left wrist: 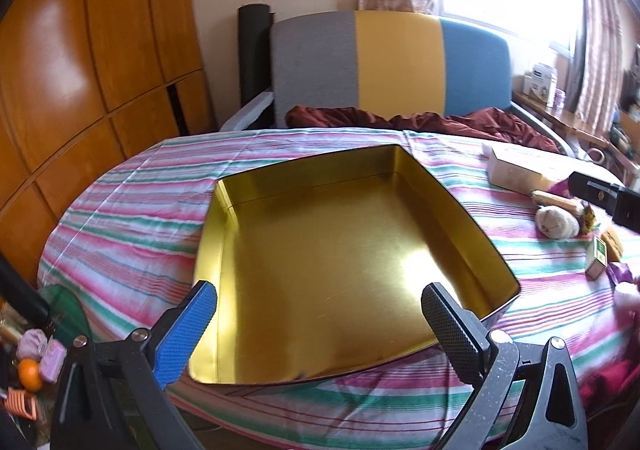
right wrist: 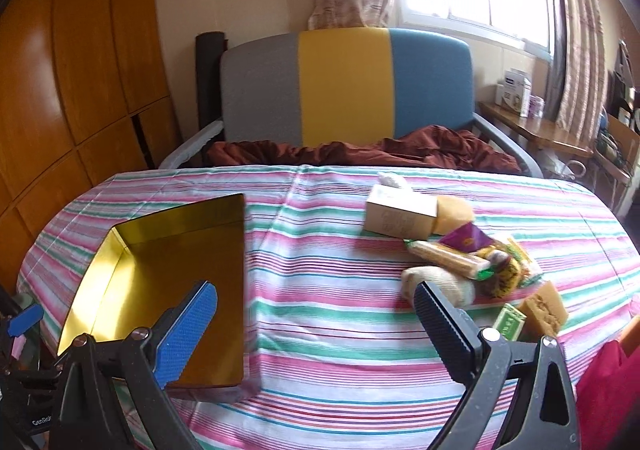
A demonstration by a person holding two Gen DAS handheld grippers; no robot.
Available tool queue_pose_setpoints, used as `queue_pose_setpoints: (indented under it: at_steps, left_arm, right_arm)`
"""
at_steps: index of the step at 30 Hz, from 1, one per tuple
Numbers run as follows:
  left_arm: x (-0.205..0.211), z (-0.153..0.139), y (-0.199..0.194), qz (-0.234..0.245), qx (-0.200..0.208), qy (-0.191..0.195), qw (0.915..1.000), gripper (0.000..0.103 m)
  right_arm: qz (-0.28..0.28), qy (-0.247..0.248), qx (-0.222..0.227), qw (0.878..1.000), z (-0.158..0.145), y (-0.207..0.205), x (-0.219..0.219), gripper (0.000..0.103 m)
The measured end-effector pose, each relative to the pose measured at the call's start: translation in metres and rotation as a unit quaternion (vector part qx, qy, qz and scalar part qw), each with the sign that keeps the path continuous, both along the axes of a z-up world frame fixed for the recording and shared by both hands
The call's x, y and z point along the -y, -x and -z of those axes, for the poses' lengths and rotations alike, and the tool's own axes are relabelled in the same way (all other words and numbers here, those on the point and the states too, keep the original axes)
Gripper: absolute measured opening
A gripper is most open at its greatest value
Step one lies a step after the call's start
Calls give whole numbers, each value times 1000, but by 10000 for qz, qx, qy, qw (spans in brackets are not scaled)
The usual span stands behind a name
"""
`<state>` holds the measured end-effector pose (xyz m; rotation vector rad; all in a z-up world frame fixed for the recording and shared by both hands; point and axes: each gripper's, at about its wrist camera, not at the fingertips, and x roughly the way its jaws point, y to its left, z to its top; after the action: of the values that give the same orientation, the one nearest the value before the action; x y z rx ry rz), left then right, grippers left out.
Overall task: Organize objects
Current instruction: 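Move both tools from the gold tray toward the pile of items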
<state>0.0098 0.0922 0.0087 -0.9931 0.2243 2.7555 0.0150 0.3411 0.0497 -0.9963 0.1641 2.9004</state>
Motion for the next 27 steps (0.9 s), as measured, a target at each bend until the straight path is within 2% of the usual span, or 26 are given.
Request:
queue_pose_setpoints:
  at_steps: [4,10,16,20,24,27]
  left_arm:
    - [-15,0,1,214,20,15,9998,103]
    - [-40,-1,4,555,31,27,9984,103]
    - [-71,0,2,1016,58,25,9948,103]
    - [-89,3,-2,1327,86,41,9911,103]
    - [-104,8,-5,1534,143,53,9880,103]
    - [-111,11,-6,1638,217,61,9862,103]
  right_arm:
    - [317,2,101,9994,-4,-4,-36,101]
    - [845,286,380,9953,-9,-13,-98,101]
    - [1170,690,908,9866,-6,-23,-158,101]
    - [1030,684,1604,9793,6,-28,-187,101]
    - [795,362,2302,9692,20,-33,-202,100]
    - [546,68,2880,9561,34,-36,-205,99]
